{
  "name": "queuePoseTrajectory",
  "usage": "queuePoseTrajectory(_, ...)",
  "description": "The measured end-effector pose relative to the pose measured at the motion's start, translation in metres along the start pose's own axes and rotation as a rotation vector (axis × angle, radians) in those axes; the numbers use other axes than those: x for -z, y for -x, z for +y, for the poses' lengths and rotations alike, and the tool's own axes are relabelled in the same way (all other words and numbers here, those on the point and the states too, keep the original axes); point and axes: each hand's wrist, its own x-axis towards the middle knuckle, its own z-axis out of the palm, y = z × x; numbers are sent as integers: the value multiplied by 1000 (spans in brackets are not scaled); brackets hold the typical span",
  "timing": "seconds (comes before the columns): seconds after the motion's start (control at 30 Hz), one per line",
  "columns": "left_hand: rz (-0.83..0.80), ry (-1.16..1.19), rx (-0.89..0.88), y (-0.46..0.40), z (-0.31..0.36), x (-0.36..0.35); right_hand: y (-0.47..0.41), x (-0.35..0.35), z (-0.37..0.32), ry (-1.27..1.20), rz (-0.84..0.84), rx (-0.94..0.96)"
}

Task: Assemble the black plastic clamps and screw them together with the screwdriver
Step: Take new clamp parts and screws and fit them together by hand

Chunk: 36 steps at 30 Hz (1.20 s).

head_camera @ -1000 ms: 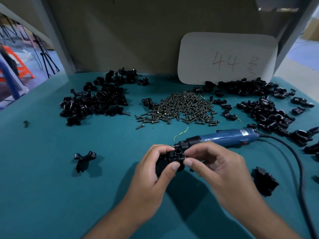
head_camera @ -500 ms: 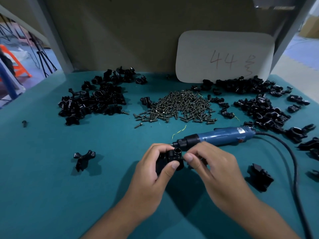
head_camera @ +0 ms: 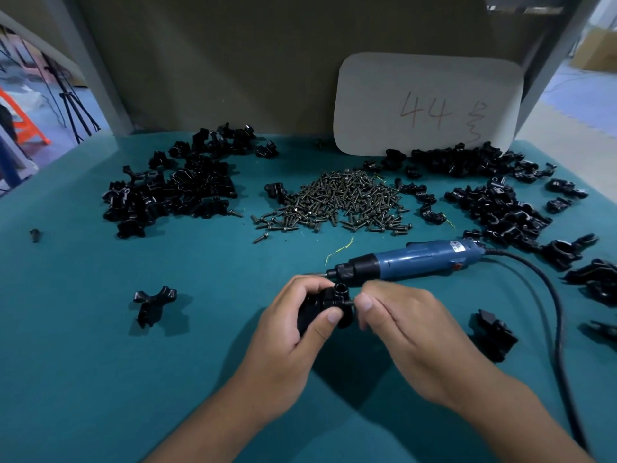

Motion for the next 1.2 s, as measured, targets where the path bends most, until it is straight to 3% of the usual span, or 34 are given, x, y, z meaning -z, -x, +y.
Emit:
queuePoseTrajectory(0.13, -16, -16, 0, 1, 3, 0, -1, -1, 0, 16, -26, 51)
queuePoseTrajectory(0.37, -60, 4, 10, 2, 5, -1, -1, -10, 0, -1, 64, -54)
queuePoseTrajectory(0.6, -40, 49, 70, 1, 0, -4, 1, -6, -8, 120, 21, -120)
queuePoseTrajectory(0.7, -11, 52, 115, -1, 1, -2, -13, 9, -4, -2, 170, -147)
queuePoseTrajectory(0.77, 3, 93, 161, -3, 2, -1, -44, 25, 14, 69, 241, -154)
queuePoseTrajectory(1.0, 17, 312, 229, -7, 4, 3, -152, 35, 109, 346, -254, -337)
queuePoseTrajectory(1.2, -20, 465, 308, -9, 6, 9, -155, 27, 114, 490, -295, -299)
